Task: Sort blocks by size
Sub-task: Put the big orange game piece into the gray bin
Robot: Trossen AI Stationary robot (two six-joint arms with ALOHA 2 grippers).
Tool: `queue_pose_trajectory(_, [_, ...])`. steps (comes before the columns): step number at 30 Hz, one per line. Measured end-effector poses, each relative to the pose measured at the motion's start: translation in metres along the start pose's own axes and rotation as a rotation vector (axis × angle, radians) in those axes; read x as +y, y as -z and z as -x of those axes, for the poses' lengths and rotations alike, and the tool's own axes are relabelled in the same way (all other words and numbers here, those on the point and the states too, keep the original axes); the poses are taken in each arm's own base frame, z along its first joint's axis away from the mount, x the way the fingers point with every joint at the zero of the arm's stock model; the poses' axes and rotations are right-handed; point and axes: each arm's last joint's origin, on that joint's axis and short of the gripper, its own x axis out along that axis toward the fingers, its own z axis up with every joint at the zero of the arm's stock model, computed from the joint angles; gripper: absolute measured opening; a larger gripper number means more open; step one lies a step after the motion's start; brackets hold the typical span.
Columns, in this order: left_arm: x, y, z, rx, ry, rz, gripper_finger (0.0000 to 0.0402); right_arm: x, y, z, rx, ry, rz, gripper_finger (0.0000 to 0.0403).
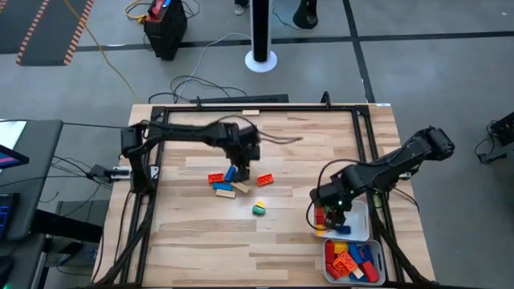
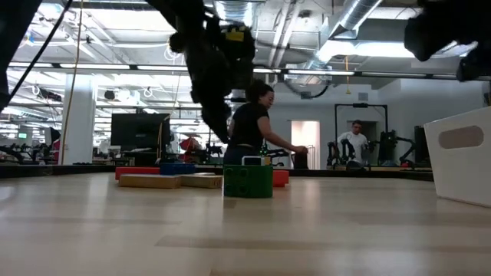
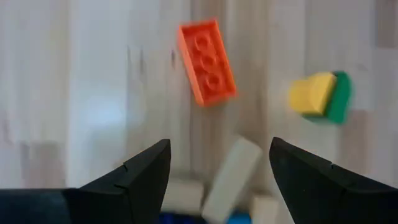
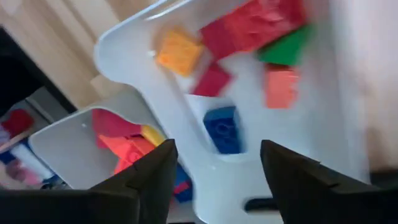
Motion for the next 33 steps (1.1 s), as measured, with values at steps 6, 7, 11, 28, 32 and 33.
queue_pose_trajectory(6, [-0.034, -0.020, -0.013, -0.148, -0.139, -0.026, 0.0265, 0.000, -0.003, 0.043, -0.091, 0.080, 0.047, 0.0256])
queue_pose_trajectory(7, [-0.035, -0.022, -0.014, -0.168, -0.137, -0.005, 0.0265, 0.002, -0.005, 0.051, -0.127, 0.091, 0.063, 0.0254])
queue_pose_trajectory(11, [-0.029, -0.027, -0.026, -0.220, -0.144, 0.098, 0.0265, 0.007, -0.009, 0.082, -0.282, 0.107, 0.129, 0.0245])
queue_pose_trajectory(28, [-0.011, -0.016, -0.085, -0.114, -0.170, 0.179, 0.0261, 0.016, -0.004, 0.111, -0.547, 0.191, 0.207, 0.0239])
queue_pose_trajectory(32, [-0.011, -0.016, -0.086, -0.107, -0.206, 0.127, 0.0223, 0.016, -0.003, 0.110, -0.557, 0.201, 0.192, 0.0239])
queue_pose_trajectory(33, [-0.011, -0.016, -0.086, -0.101, -0.207, 0.121, 0.0207, 0.017, -0.002, 0.110, -0.557, 0.199, 0.190, 0.0239])
